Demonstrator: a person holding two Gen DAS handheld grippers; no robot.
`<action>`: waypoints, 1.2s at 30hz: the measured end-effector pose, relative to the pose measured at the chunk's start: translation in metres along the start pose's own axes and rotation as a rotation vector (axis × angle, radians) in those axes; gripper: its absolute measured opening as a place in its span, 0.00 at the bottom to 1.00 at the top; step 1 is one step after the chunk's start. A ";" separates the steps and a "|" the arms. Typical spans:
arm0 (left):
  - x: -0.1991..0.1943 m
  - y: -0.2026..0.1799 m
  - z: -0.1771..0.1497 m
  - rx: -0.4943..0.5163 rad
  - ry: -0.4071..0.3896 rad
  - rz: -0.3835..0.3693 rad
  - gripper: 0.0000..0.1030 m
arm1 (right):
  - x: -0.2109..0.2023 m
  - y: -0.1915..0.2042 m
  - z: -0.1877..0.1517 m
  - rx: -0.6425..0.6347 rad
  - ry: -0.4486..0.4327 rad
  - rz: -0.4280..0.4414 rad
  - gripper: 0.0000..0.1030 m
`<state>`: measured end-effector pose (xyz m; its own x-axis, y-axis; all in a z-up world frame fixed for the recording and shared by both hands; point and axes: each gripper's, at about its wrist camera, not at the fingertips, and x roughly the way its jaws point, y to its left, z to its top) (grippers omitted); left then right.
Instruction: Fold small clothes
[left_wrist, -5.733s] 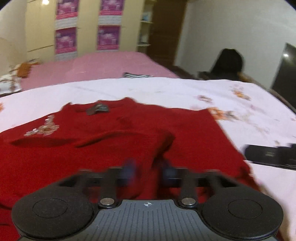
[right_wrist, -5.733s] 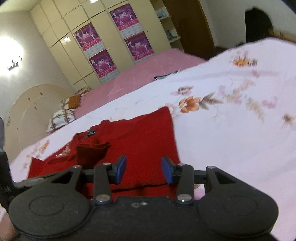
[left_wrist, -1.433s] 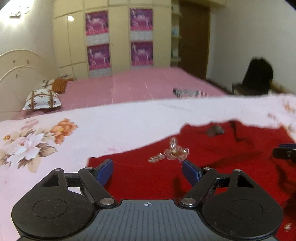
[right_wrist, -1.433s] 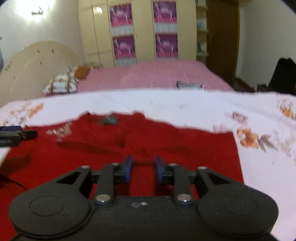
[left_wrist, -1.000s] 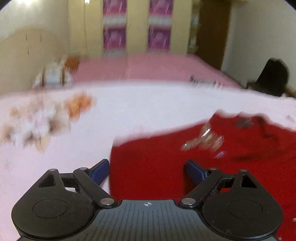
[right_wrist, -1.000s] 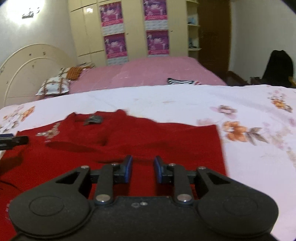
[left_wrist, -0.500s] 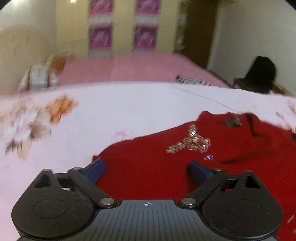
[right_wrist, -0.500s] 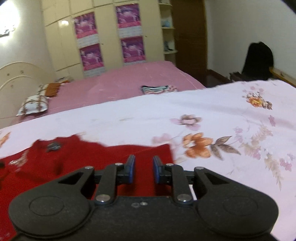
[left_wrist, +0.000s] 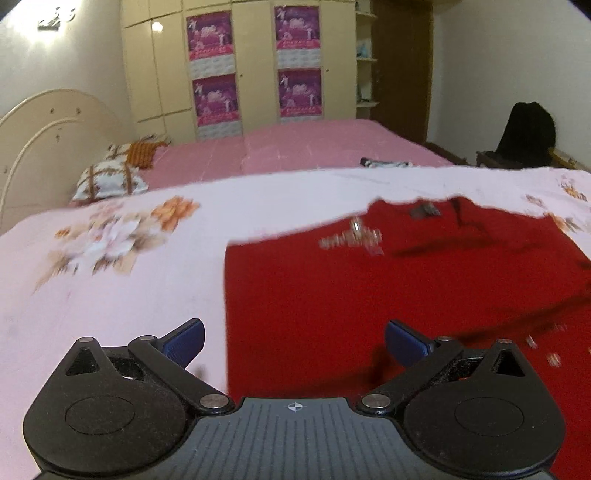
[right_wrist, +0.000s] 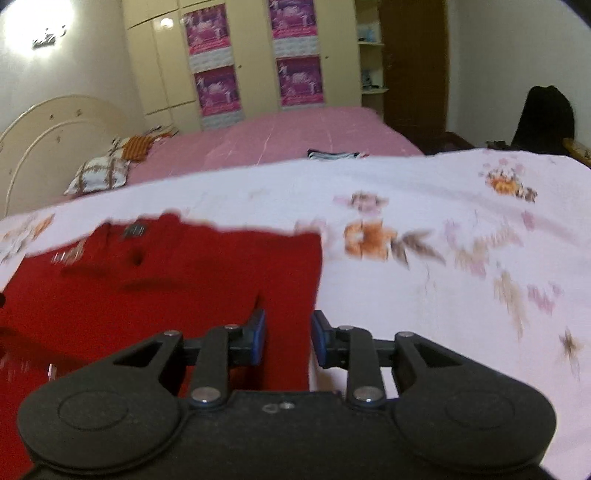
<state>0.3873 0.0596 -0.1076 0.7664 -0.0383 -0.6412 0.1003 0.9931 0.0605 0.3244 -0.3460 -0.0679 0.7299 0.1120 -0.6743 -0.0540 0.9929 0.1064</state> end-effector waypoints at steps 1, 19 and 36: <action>-0.008 -0.003 -0.007 -0.003 0.005 0.007 1.00 | -0.004 0.001 -0.006 0.001 0.014 0.009 0.26; -0.138 -0.045 -0.116 0.035 0.096 -0.001 1.00 | -0.138 -0.011 -0.122 0.133 0.121 0.040 0.28; -0.240 0.011 -0.216 -0.374 0.113 -0.279 0.88 | -0.222 -0.002 -0.214 0.492 0.184 0.265 0.39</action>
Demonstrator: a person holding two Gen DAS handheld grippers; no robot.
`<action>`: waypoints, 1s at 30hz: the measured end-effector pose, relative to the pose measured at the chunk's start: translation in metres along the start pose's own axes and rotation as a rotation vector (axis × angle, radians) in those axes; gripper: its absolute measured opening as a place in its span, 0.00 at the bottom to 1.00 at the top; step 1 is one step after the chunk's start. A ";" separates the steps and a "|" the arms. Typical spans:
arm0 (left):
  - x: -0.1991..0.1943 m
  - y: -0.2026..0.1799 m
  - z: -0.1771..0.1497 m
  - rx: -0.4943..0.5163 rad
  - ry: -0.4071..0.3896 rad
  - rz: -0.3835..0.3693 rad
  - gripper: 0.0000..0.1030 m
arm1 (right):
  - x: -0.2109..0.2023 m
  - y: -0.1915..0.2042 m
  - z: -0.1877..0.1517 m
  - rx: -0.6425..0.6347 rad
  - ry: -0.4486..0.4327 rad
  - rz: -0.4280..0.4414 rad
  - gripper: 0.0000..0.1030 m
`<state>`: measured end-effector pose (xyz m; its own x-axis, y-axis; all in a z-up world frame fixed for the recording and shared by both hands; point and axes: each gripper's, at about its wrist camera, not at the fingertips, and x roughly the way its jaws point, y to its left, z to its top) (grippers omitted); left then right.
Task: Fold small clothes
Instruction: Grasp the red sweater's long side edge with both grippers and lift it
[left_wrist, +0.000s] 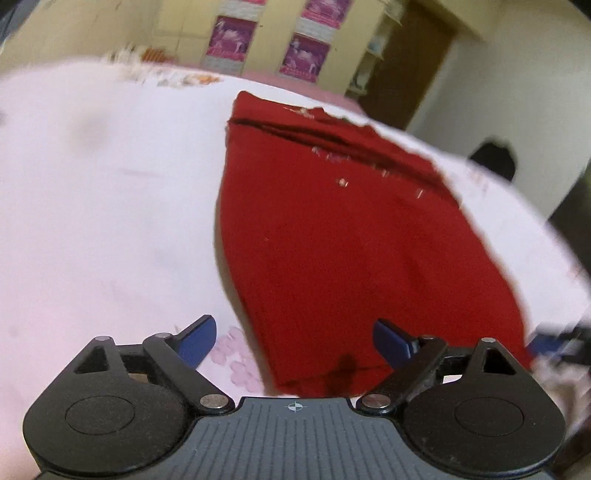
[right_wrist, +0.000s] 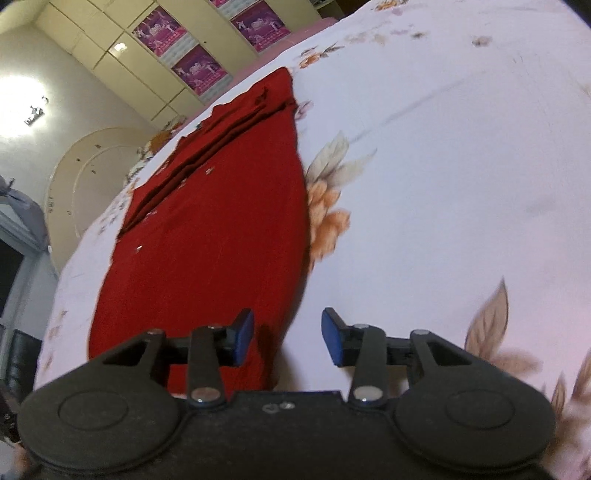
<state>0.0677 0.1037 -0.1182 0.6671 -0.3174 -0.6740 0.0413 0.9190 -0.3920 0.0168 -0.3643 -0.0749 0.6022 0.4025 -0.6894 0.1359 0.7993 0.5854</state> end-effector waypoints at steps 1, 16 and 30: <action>-0.001 0.008 0.001 -0.067 0.005 -0.051 0.87 | 0.000 0.000 -0.004 0.018 0.005 0.019 0.39; 0.035 0.017 0.009 -0.205 0.020 -0.192 0.73 | 0.029 0.004 -0.004 0.094 0.020 0.109 0.07; 0.031 0.040 0.003 -0.269 0.032 -0.147 0.04 | 0.025 -0.001 0.001 0.062 0.037 0.121 0.06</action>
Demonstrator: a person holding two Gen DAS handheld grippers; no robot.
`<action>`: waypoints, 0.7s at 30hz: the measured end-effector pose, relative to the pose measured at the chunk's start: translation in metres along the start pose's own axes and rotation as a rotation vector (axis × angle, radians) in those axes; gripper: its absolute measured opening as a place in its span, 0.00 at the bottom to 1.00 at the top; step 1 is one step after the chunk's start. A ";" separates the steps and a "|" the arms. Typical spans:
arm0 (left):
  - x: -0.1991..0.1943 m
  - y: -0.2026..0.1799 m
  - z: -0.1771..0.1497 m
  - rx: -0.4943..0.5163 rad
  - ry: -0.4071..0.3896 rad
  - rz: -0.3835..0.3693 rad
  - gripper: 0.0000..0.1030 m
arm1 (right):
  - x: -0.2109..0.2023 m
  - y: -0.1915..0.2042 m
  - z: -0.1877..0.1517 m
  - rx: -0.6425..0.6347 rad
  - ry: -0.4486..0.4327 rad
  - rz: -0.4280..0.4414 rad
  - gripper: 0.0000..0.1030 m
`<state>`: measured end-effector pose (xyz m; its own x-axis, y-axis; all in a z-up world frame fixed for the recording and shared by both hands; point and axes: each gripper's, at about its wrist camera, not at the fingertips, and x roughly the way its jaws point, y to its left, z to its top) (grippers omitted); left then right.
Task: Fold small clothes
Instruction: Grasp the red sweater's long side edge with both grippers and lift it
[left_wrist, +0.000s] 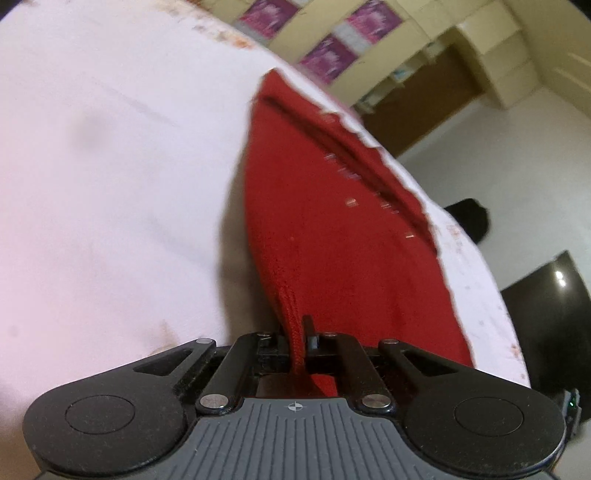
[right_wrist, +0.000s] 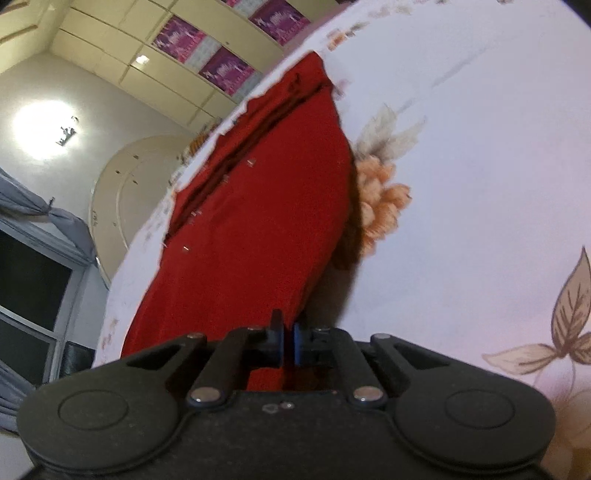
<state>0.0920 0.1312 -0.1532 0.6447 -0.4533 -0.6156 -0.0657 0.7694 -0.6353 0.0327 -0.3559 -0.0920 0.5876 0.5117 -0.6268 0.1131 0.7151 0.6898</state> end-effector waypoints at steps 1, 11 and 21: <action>-0.001 -0.001 -0.001 -0.001 -0.009 0.003 0.04 | 0.001 -0.004 -0.001 0.023 -0.001 -0.003 0.06; 0.007 -0.011 0.003 0.061 -0.030 0.059 0.04 | 0.013 0.006 0.006 -0.032 -0.008 -0.034 0.05; -0.035 -0.028 0.050 0.053 -0.150 -0.062 0.03 | -0.027 0.052 0.028 -0.260 -0.113 -0.015 0.05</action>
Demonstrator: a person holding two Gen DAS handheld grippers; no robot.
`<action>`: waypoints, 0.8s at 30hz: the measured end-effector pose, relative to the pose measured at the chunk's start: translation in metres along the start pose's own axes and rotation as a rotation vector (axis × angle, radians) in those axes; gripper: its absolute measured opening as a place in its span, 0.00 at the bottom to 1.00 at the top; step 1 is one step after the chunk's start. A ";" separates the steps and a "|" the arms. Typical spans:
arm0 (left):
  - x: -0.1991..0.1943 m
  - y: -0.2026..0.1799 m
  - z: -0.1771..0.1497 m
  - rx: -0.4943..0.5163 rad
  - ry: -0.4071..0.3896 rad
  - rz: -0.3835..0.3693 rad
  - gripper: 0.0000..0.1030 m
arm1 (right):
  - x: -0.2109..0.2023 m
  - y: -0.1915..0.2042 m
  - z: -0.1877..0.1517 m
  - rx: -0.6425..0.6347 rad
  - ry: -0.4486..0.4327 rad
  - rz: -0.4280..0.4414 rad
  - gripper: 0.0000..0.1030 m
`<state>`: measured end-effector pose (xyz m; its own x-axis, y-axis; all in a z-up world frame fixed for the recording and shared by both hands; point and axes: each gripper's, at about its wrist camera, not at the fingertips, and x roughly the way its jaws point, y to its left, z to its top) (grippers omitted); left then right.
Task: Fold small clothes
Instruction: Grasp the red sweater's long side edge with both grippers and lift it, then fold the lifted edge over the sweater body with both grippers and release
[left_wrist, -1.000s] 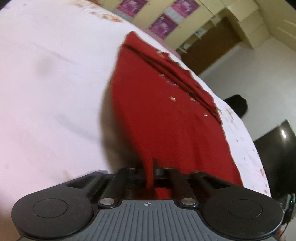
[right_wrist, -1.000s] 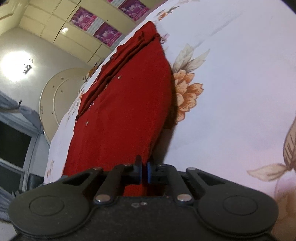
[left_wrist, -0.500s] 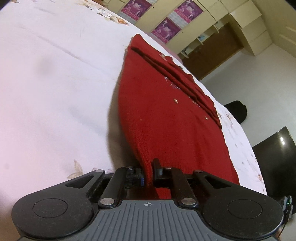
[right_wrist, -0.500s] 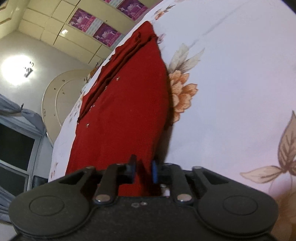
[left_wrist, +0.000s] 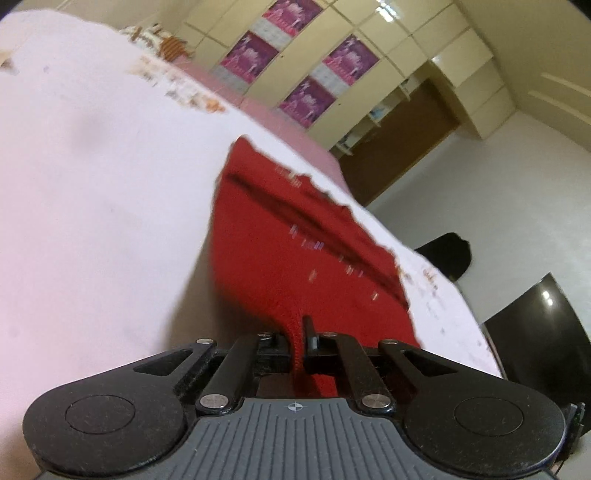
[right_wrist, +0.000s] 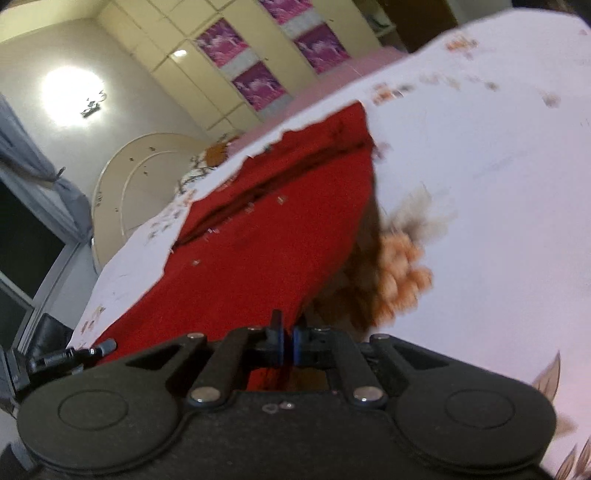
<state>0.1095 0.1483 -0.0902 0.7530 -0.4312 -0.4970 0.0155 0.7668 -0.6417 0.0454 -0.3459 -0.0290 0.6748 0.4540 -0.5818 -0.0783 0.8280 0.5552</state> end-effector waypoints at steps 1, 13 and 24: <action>0.002 -0.005 0.010 0.016 -0.006 -0.002 0.03 | 0.002 0.003 0.010 -0.012 -0.007 0.002 0.05; 0.052 -0.044 0.119 0.062 -0.094 -0.033 0.03 | 0.047 0.029 0.144 -0.042 -0.110 0.058 0.05; 0.165 -0.030 0.176 0.023 -0.008 0.016 0.03 | 0.137 -0.010 0.205 0.037 -0.054 0.046 0.05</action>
<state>0.3491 0.1374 -0.0501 0.7583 -0.4152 -0.5025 0.0182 0.7841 -0.6204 0.2894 -0.3591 0.0078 0.7099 0.4721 -0.5226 -0.0840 0.7936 0.6027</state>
